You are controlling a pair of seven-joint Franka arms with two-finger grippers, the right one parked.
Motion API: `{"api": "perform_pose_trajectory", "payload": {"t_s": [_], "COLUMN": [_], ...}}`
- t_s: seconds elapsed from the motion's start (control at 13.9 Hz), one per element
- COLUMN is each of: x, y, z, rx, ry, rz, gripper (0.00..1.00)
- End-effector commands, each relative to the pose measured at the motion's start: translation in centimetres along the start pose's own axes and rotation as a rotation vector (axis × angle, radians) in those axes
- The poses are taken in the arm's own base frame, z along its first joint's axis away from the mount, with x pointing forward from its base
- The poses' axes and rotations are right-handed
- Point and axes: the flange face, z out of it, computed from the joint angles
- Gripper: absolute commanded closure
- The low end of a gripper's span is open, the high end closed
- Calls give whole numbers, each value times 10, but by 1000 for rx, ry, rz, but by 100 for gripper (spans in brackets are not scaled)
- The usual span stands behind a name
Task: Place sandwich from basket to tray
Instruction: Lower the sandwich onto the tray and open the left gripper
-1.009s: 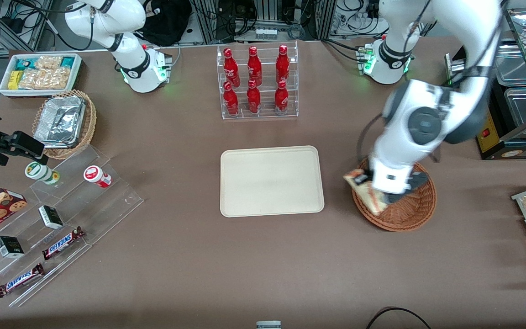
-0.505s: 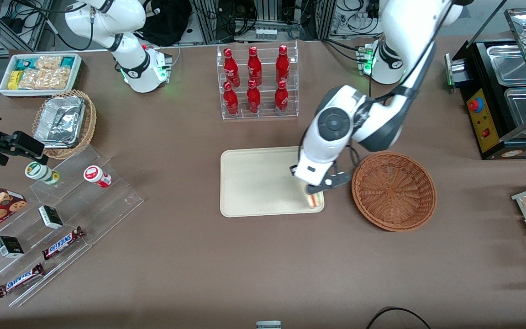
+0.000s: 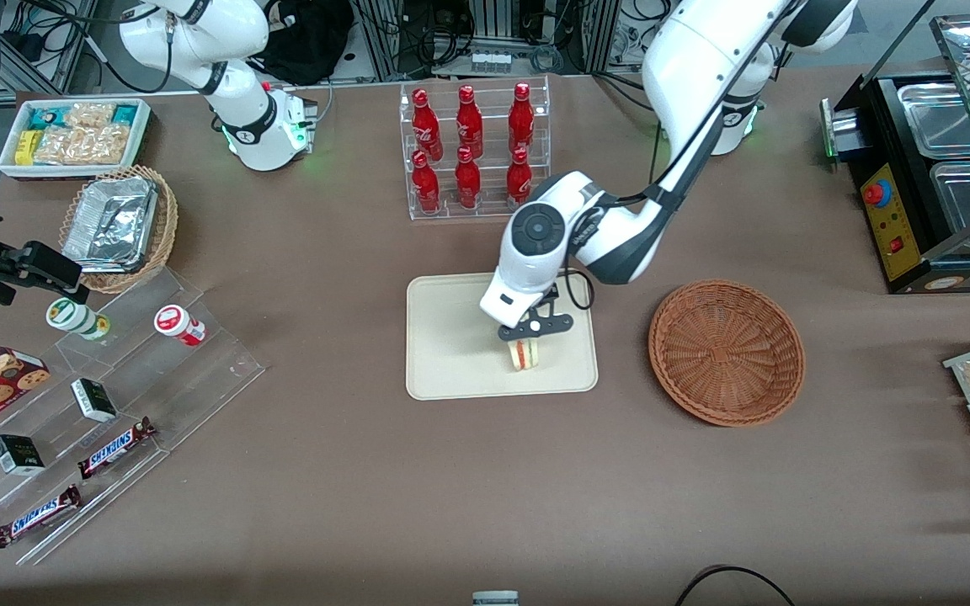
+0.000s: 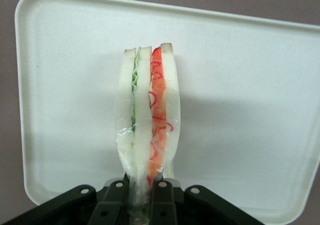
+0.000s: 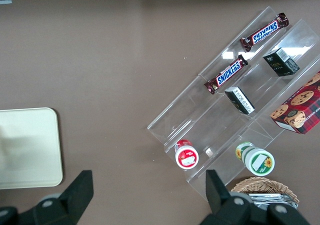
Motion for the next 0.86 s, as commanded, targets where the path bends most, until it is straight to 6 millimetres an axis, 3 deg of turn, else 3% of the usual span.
{"api": "perform_pose_trajectory", "payload": {"t_s": [0.0,0.36,0.5,0.58,0.65,0.72,0.79], "x": [-3,-20,-25,-24,-23,-22,-21], "y": [9,23,26,26,26,27,26], "z": [5,23,32,33,32,27,22], "rx": [18,14,16,12,9,4,2], "ry": [20,15,9,12,16,22,26], "rz": [43,74,84,83,83,74,66], "gripper": [87,86,78,69,27,1,0]}}
